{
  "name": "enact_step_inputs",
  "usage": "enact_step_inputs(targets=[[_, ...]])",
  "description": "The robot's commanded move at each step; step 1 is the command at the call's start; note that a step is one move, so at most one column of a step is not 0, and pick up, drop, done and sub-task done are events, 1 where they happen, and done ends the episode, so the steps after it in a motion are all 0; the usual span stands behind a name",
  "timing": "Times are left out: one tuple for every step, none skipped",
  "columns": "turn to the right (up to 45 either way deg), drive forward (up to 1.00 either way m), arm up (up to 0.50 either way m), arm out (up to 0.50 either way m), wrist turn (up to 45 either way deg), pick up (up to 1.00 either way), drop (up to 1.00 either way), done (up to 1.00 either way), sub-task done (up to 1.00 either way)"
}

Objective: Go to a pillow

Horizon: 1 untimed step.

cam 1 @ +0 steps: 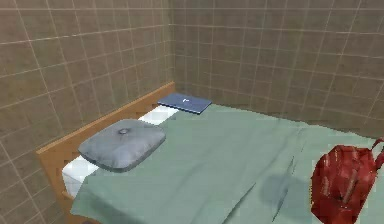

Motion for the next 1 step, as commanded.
enact_step_inputs(targets=[[-21.0,0.00,0.00,0.00,0.0,0.00,0.00,0.00,0.00]])
